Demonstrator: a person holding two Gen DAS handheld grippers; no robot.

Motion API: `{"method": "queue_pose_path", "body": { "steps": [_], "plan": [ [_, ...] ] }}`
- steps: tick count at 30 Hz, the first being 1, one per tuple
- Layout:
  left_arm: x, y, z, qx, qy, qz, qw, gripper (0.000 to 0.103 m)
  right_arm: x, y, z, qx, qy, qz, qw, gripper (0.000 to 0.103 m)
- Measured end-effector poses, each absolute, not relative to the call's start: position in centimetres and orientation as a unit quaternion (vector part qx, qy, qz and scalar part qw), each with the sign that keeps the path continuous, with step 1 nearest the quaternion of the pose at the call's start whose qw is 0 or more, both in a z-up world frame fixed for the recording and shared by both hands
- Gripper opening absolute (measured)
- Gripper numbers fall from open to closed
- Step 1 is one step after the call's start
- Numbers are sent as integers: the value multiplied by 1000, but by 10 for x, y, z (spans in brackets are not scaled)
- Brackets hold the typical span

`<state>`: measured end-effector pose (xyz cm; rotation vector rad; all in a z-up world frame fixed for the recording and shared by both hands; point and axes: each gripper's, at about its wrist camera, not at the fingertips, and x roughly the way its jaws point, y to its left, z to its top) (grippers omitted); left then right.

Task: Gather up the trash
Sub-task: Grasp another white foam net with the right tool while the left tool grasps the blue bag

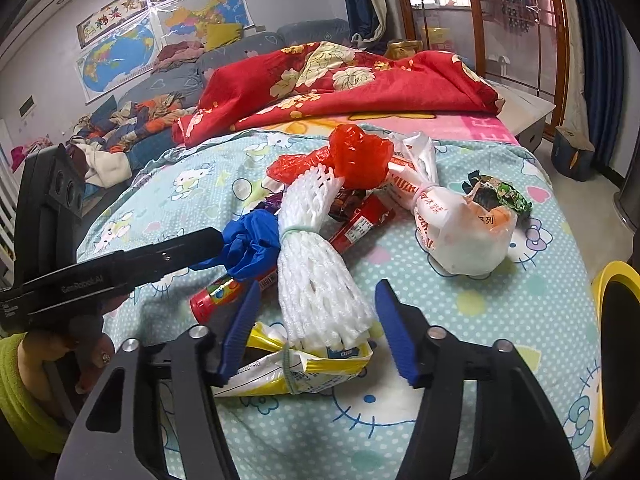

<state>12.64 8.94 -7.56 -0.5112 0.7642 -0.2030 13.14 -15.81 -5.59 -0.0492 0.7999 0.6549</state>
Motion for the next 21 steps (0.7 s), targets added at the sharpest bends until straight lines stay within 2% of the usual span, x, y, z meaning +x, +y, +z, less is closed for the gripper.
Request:
{"method": "queue_pose_path", "body": {
  "steps": [4,9,12,17,21],
  "plan": [
    [130,87,-78,-245,371,-102,890,49,133,-160,-58,-16,384,313,868,41],
    [131,84,-79,-241,375,-108,888,25,130,-163,-58,-11,382,319,867,34],
    [131,82,-77,-233,375,-113,890,18,127,-163,-55,-9,376,322,869,32],
    [129,84,-68,-232,365,-112,895,7,122,-164,-49,-11,365,327,872,29],
    [125,86,-54,-226,349,-113,903,6,117,-167,-44,-7,358,332,872,26]
  ]
}}
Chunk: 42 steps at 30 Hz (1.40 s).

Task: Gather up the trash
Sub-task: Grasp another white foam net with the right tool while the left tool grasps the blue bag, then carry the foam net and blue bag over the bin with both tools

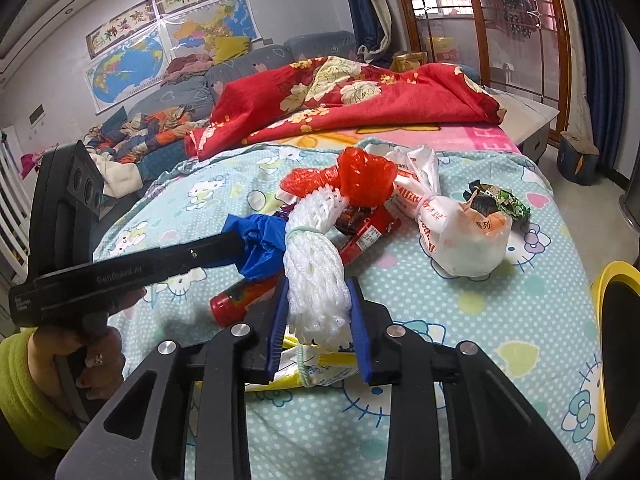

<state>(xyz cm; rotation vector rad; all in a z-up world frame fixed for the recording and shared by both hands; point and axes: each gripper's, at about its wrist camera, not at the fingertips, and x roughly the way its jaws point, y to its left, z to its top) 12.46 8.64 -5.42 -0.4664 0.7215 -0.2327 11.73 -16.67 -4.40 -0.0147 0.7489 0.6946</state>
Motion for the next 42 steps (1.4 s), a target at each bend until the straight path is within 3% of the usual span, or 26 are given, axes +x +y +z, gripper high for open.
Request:
{"method": "queue_pose_path", "body": {
  "steps": [20,42],
  "plan": [
    [100,77,6,-213,282,-136,926,5,99,-196,-2,25,313,342,886,25],
    [93,18,13,-178,283,-185,924,5,102,-267,17,63,285,269,918,25]
  ]
}}
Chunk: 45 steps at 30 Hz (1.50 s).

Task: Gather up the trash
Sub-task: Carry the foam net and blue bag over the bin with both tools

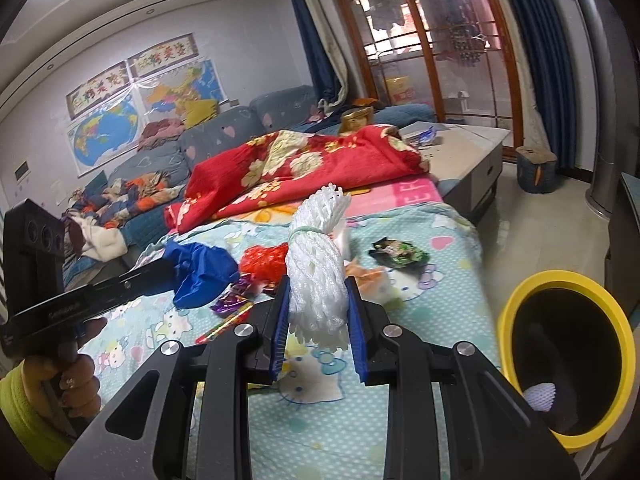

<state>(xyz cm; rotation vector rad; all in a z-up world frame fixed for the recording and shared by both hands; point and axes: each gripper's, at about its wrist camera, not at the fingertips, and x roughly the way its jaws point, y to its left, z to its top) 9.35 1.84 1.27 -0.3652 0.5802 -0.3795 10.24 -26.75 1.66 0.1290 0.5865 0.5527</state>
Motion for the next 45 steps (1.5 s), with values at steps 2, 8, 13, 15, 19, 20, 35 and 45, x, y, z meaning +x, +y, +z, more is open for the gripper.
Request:
{"method": "queue_pose_path", "body": {
  "steps": [2,8,13,15,19,20,35,45],
  "plan": [
    [94,14,13,-175,283,-189,924,5,103,-276,16,67,284,261,920,25],
    [97,0,14,-166,285,-199,923,5,103,-298,17,78,280,241,926,25],
    [99,-14,14,-153,288,-210,922,5,104,-317,14,91,280,222,930,25],
    [100,-18,14,-149,290,-213,921,5,105,-324,13,95,281,215,931,25],
    [101,-32,15,-137,292,-222,920,5,105,-337,11,105,280,201,933,25],
    [102,-36,15,-134,292,-225,920,5,105,-341,11,109,279,197,934,25],
    [107,-88,10,-97,304,-263,911,5,105,-386,3,139,273,143,941,25],
    [110,-128,6,-69,311,-291,902,5,105,-413,-3,143,269,98,947,25]
  ]
}}
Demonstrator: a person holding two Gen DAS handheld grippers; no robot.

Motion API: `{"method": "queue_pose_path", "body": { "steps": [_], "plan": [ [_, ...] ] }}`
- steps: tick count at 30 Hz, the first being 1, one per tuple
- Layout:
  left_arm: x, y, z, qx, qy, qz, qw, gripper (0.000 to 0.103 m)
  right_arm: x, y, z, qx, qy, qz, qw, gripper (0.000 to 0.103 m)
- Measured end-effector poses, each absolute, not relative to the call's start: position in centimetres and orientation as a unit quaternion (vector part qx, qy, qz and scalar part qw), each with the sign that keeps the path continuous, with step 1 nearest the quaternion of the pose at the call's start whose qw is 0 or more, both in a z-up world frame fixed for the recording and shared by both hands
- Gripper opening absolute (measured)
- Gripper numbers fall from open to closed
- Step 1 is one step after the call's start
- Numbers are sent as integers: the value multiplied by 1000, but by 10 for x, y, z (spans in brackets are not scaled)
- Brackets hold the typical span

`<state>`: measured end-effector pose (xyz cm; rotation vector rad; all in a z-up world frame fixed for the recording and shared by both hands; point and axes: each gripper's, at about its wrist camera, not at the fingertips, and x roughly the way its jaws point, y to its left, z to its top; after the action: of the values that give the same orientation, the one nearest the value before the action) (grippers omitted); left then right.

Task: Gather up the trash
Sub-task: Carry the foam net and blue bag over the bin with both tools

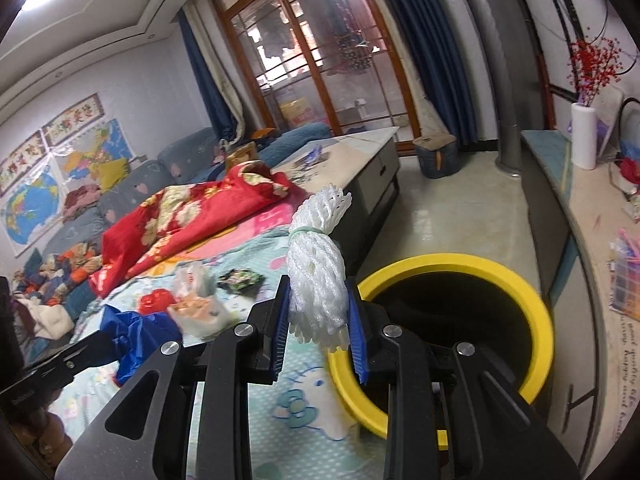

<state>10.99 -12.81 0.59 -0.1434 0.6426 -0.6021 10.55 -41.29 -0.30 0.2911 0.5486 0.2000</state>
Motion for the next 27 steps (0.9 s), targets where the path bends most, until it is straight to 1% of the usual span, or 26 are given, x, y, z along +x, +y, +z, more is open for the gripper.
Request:
{"method": "queue_pose_path", "body": {
  "steps": [27],
  "plan": [
    [134,-217,-28,-12,344,-335,877,5,111,-493,-41,201,299,16,933,25]
  ]
}}
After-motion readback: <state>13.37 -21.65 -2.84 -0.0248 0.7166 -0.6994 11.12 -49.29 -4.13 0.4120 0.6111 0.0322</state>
